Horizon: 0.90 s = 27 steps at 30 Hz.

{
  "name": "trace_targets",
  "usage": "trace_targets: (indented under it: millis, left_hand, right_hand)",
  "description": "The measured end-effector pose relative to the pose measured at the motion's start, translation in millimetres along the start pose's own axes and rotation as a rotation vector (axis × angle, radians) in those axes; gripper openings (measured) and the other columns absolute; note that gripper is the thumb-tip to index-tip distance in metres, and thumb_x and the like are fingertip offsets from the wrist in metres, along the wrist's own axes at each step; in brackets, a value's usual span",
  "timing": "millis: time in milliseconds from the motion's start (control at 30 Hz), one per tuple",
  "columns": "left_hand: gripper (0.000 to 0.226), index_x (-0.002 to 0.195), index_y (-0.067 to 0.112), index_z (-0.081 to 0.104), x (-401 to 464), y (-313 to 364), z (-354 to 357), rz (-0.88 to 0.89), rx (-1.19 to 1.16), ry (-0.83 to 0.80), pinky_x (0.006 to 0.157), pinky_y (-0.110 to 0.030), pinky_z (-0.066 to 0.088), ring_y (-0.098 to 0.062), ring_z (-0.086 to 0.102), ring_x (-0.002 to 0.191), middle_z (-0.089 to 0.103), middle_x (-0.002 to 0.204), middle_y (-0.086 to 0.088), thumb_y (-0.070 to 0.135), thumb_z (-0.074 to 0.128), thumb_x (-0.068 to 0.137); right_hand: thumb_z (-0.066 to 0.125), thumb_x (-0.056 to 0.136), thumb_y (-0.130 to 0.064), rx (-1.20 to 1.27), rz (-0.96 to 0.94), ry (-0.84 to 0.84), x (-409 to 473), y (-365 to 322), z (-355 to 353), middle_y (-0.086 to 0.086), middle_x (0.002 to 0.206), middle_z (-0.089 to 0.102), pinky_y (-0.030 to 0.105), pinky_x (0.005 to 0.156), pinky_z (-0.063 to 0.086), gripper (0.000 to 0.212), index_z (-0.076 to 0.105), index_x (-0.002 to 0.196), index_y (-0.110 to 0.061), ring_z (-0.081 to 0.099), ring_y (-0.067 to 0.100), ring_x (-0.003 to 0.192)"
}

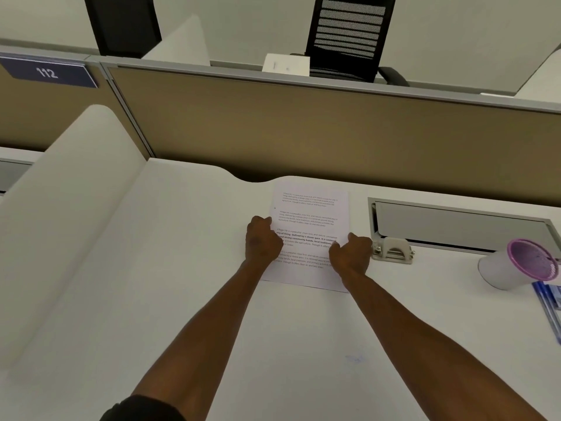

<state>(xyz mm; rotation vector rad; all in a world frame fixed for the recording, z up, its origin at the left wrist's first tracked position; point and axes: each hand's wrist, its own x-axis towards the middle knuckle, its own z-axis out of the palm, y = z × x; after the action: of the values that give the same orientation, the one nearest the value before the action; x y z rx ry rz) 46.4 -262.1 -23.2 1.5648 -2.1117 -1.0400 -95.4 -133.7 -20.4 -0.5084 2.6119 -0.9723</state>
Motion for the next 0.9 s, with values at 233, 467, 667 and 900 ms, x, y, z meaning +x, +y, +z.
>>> trace_targets:
  millis: [233, 467, 667, 900]
  left_hand:
    - [0.053, 0.144, 0.000, 0.046, -3, 3, 3, 0.011, 0.009, 0.017, 0.109, -0.034, 0.039, -0.029, 0.045, 0.133, 0.048, 0.139, -0.015, 0.012, 0.059, 0.094]
    - [0.054, 0.143, 0.000, 0.042, -15, 10, 5, -0.016, 0.016, 0.018, 0.108, -0.038, 0.041, -0.031, 0.041, 0.133, 0.044, 0.141, -0.017, 0.017, 0.059, 0.095]
    - [0.062, 0.150, 0.007, 0.035, -33, 11, 1, 0.037, 0.038, 0.061, 0.113, -0.041, 0.036, -0.030, 0.032, 0.142, 0.036, 0.153, -0.014, 0.030, 0.057, 0.098]
    - [0.064, 0.153, 0.010, 0.031, -76, 19, 0, 0.258, 0.091, 0.045, 0.119, -0.045, 0.033, -0.029, 0.021, 0.150, 0.033, 0.157, -0.013, 0.034, 0.056, 0.098]
  right_hand:
    - [0.063, 0.087, -0.015, -0.093, -0.023, -0.052, 4, 5, -1, 0.023, 0.132, 0.044, 0.046, 0.102, 0.044, 0.043, 0.055, 0.123, 0.007, 0.045, 0.039, 0.125]
    - [0.050, 0.096, -0.021, -0.113, -0.079, -0.026, 0, 4, -8, 0.024, 0.126, 0.049, 0.041, 0.100, 0.043, 0.038, 0.054, 0.123, 0.005, 0.047, 0.037, 0.121]
    - [0.057, 0.095, -0.022, 0.169, -0.159, 0.070, -23, 20, -35, 0.013, 0.122, 0.059, 0.031, 0.092, 0.048, 0.036, 0.061, 0.125, -0.003, 0.062, 0.026, 0.106]
    - [0.058, 0.094, -0.029, -0.039, -0.397, 0.079, -58, 63, -76, 0.013, 0.130, 0.057, 0.046, 0.097, 0.047, 0.048, 0.051, 0.137, -0.008, 0.056, 0.029, 0.116]
